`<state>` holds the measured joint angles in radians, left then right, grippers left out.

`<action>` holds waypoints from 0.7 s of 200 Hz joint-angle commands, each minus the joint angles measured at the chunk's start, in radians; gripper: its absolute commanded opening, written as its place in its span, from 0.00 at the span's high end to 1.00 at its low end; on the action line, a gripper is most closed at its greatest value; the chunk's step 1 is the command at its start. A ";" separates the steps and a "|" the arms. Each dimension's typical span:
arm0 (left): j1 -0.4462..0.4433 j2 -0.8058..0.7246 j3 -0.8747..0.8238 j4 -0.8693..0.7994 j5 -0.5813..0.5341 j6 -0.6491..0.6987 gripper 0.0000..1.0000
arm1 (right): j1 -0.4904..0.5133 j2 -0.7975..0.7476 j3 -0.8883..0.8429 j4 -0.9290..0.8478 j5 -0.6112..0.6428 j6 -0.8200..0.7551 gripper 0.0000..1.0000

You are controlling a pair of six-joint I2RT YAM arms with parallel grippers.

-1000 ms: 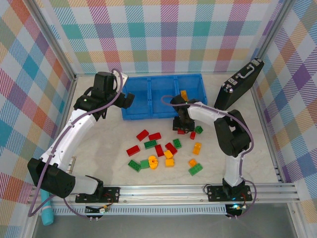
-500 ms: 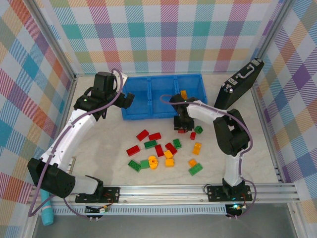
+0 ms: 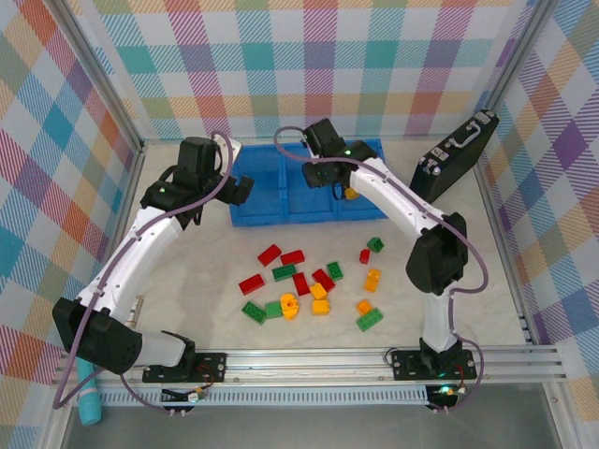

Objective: Sort the legos into containers by color
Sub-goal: Place the lego in the container.

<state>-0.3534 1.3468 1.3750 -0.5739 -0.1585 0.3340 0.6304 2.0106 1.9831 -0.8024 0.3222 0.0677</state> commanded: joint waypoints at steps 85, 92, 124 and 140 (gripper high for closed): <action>-0.013 0.014 -0.016 0.089 -0.227 -0.025 0.00 | 0.003 0.254 0.122 0.068 -0.033 -0.132 0.57; -0.013 0.019 -0.018 0.086 -0.210 -0.028 0.00 | 0.004 0.262 0.124 0.069 -0.034 -0.132 0.56; -0.013 0.032 -0.023 0.113 -0.314 -0.069 0.00 | 0.003 0.279 0.123 0.073 -0.021 -0.119 0.49; -0.013 0.024 -0.019 0.109 -0.347 -0.084 0.00 | 0.003 0.272 0.115 0.090 -0.027 -0.116 0.47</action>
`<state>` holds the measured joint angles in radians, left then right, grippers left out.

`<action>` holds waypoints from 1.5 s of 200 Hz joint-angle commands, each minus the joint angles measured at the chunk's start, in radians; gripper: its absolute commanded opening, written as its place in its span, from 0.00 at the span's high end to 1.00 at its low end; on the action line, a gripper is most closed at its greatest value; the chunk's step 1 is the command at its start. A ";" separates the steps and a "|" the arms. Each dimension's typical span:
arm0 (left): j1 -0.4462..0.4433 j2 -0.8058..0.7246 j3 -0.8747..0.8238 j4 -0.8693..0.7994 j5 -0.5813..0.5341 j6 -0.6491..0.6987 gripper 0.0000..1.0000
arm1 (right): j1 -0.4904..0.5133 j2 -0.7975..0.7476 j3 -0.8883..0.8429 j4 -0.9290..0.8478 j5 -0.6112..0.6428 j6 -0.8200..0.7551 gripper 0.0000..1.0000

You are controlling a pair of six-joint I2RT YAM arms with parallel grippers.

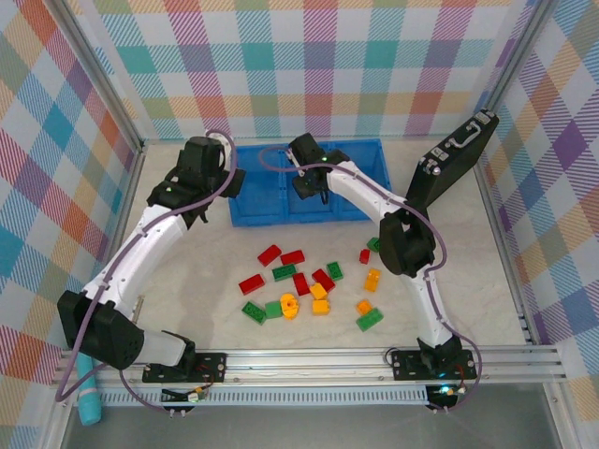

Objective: Sort the legos into containers by color
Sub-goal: Place the lego in the container, then pick up the lego from the middle-left of the table.

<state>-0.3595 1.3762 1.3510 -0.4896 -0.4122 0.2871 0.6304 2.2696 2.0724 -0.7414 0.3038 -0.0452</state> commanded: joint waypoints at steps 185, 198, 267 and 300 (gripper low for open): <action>-0.222 -0.454 -0.486 -0.700 0.228 -1.467 0.06 | -0.001 -0.466 -0.327 0.164 -0.044 0.030 0.31; -0.301 -0.487 -0.523 -0.707 0.220 -1.573 0.07 | -0.003 -0.487 -0.359 0.171 -0.051 0.041 0.31; -0.625 -0.259 -0.557 -0.518 0.142 -1.805 0.06 | -0.011 -0.580 -0.460 0.187 -0.077 0.087 0.31; -0.641 -0.256 -0.632 -0.423 0.161 -1.890 0.07 | -0.012 -0.618 -0.498 0.198 -0.077 0.094 0.31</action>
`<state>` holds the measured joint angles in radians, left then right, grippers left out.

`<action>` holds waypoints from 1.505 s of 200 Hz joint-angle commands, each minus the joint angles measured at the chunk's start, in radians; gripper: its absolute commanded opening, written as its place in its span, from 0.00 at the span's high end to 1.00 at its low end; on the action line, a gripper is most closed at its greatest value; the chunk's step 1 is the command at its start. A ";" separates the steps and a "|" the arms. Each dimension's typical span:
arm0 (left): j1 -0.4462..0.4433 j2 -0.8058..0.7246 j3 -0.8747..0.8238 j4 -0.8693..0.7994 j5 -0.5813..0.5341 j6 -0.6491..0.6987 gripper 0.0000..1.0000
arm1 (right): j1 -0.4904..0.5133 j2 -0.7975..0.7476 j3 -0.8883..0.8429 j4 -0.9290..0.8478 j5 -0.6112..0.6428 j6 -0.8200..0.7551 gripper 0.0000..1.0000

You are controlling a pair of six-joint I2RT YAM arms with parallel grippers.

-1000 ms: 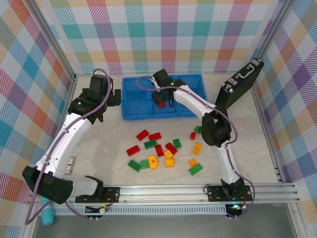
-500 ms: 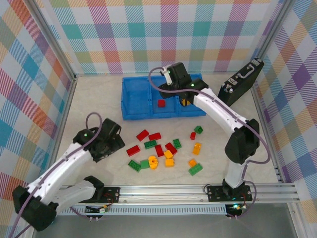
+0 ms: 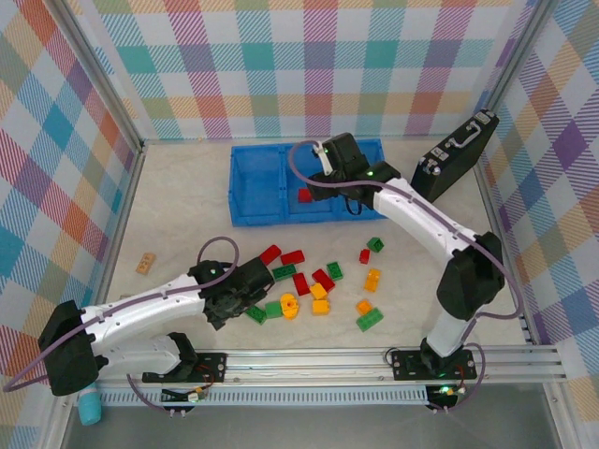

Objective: Sort the legos into containers by color
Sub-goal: Pick up the lego from the middle-left of the table.

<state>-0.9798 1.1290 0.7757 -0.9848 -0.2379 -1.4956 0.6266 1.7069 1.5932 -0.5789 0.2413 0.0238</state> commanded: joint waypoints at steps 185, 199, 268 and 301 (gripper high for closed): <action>-0.056 0.193 -0.179 0.314 0.102 -0.246 0.42 | -0.053 -0.043 -0.068 0.066 -0.043 0.030 0.31; -0.056 0.207 -0.182 0.328 0.109 -0.241 0.49 | -0.058 -0.052 -0.068 0.062 -0.024 0.032 0.31; -0.026 0.122 -0.129 0.215 0.051 -0.161 0.77 | -0.096 -0.118 -0.130 0.001 0.008 0.147 0.30; 0.116 0.094 0.105 0.022 -0.024 0.137 0.79 | -0.180 -0.180 -0.267 -0.036 -0.060 0.309 0.32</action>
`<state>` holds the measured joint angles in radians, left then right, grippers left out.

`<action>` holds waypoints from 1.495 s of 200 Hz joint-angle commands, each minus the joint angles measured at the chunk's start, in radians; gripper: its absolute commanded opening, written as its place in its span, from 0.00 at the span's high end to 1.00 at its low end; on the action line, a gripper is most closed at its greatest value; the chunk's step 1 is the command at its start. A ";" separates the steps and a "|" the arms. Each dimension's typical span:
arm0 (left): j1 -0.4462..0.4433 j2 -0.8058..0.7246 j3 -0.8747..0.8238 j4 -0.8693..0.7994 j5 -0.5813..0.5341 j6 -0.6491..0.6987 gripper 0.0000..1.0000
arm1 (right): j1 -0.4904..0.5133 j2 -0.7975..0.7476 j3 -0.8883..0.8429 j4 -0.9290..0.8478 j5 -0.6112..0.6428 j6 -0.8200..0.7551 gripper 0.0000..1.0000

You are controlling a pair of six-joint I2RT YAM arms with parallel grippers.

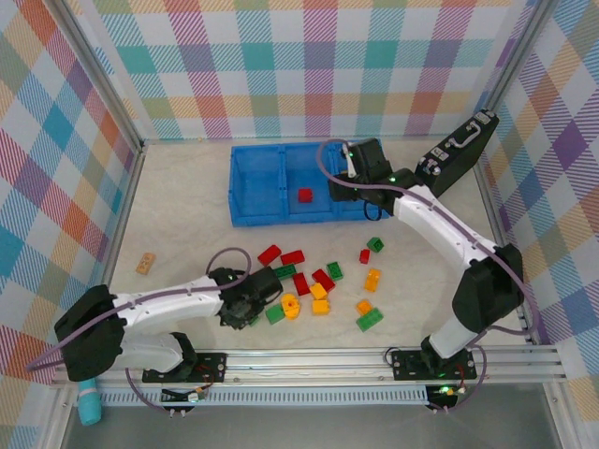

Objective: Sort the legos into containers by color
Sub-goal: Pick up the lego from the middle-left of the table, then place the lego in the container.

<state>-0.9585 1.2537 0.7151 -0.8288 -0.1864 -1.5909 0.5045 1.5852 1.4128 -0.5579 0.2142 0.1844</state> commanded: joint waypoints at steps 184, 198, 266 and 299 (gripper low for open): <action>0.580 0.584 0.890 0.169 -0.044 1.019 0.85 | -0.126 -0.111 -0.392 -0.045 -0.228 0.370 0.26; 0.586 0.609 0.904 0.180 -0.035 1.022 0.85 | -0.109 -0.114 -0.420 -0.044 -0.222 0.384 0.27; 0.605 0.701 0.950 0.220 0.041 0.992 0.77 | -0.017 -0.039 -0.449 -0.013 -0.159 0.406 0.29; 0.609 0.720 0.982 0.211 0.033 1.010 0.63 | -0.015 0.004 -0.436 -0.033 -0.129 0.406 0.35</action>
<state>-0.3611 1.9652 1.6505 -0.6212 -0.1646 -0.6003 0.4885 1.5593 0.9588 -0.5690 0.0486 0.5774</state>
